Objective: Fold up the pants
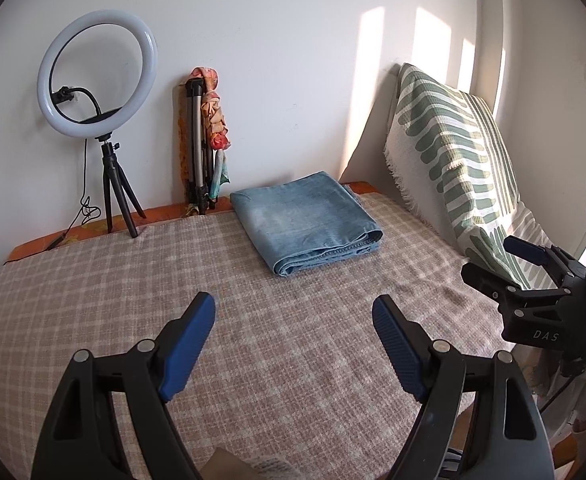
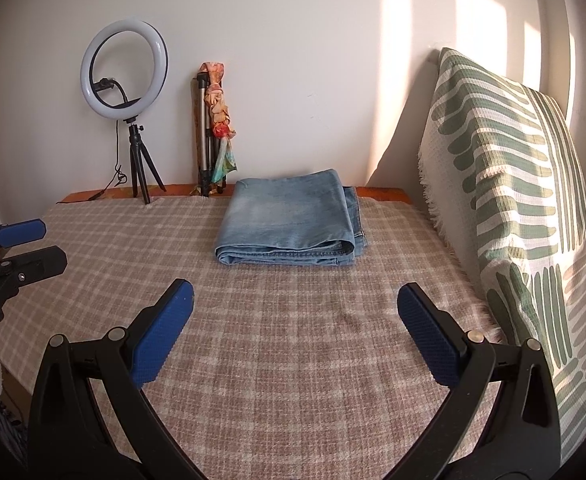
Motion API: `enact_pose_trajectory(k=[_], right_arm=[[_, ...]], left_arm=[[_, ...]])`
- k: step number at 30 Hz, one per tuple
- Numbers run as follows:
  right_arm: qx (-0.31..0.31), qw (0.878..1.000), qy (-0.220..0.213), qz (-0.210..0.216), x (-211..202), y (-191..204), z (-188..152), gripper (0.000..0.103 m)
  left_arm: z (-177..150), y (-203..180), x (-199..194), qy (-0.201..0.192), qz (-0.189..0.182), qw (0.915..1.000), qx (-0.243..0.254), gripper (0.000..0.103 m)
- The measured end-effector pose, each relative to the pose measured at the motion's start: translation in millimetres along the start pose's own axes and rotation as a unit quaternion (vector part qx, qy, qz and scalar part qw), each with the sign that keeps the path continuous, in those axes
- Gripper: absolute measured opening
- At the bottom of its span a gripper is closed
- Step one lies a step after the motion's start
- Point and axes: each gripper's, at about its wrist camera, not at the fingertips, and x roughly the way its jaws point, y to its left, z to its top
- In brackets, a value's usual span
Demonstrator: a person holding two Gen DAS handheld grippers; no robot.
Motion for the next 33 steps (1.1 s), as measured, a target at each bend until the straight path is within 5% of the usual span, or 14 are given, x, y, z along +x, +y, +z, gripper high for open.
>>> enact_pose_trajectory(k=[33], right_arm=[[0.007,1.0,0.011,-0.009,2.4,6.7,-13.1,0.103]], left_arm=[[-0.1,-0.7,2.6,0.004,0.013,0.9999,0.001,0.08]])
